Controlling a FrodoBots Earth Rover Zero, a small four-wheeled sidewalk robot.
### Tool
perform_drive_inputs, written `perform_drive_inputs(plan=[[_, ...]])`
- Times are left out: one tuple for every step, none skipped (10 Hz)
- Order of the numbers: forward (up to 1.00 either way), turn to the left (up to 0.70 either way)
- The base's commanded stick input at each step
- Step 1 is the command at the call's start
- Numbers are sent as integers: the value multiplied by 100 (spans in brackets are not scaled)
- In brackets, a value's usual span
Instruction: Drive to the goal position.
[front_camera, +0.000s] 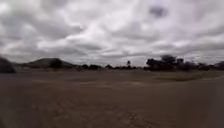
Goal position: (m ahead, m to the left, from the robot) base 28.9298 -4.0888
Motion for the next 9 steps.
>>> perform_drive_inputs(plan=[[45,0],[45,0],[45,0],[45,0],[45,0],[45,0],[45,0],[45,0],[45,0]])
